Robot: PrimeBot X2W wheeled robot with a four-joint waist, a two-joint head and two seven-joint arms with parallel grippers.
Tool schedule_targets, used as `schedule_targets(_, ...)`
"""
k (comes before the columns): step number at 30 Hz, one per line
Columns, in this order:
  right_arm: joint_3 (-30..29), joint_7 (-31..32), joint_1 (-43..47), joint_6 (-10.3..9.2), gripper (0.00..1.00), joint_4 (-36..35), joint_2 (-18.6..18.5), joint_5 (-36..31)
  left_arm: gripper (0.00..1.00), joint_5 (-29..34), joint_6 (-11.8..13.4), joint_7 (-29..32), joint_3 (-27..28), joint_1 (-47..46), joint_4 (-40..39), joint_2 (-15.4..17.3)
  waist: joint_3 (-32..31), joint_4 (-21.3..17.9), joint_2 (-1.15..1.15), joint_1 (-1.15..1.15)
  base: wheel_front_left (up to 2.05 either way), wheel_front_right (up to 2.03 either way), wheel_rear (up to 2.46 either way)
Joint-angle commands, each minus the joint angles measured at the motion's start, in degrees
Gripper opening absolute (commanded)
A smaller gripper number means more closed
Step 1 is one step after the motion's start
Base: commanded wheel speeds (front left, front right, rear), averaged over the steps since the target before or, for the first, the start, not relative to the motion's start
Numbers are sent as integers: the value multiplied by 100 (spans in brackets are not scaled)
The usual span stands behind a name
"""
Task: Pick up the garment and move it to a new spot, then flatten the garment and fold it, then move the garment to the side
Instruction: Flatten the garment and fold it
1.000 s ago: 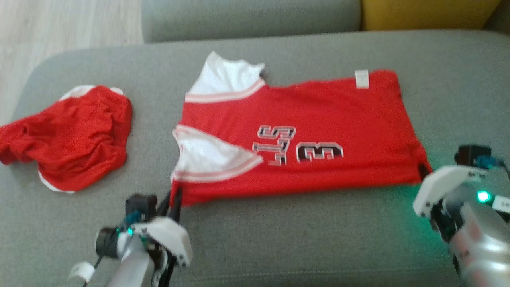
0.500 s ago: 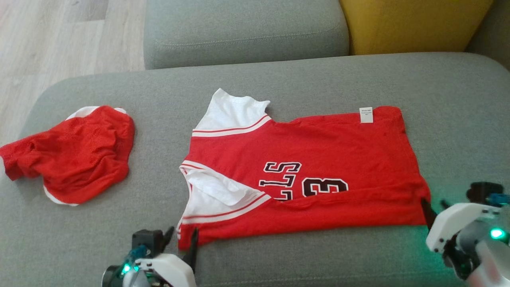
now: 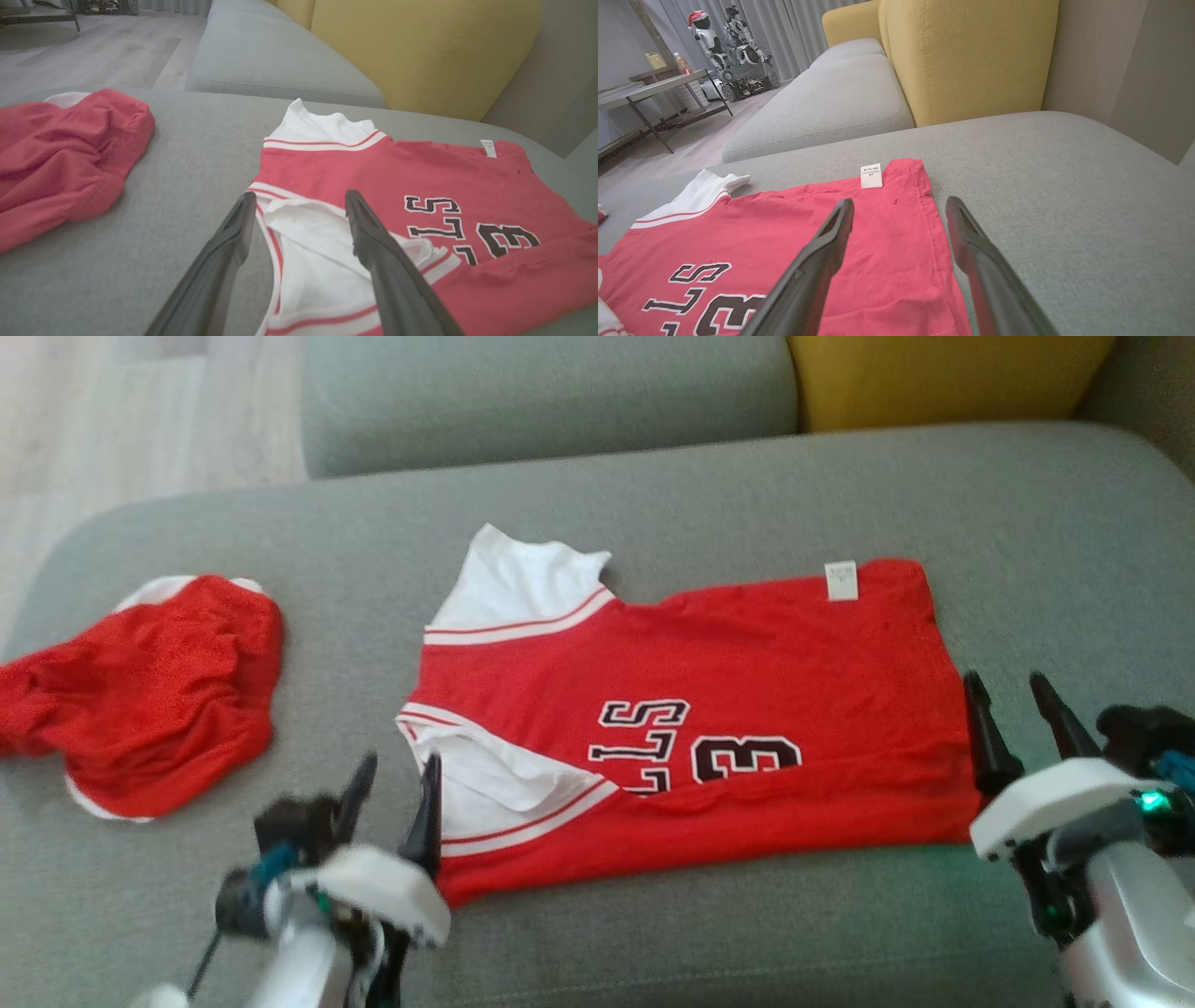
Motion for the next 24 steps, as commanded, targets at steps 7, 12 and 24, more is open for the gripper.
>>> schedule_targets(7,377,20,-721,-5,100,-651,248,-308,100,111,-396,681,76,-1740,146,545,838,-498,0,0,0,0,0)
schedule_targets(12,707,62,-1199,-5,100,-787,426,-431,100,16,-629,1497,58,-2918,620,1066,1334,-868,0,0,0,0,0)
schedule_targets(24,1257,-73,-1938,-5,100,-664,757,-501,100,-929,-741,3154,-924,-4731,1426,2124,1933,-1503,0,0,0,0,0)
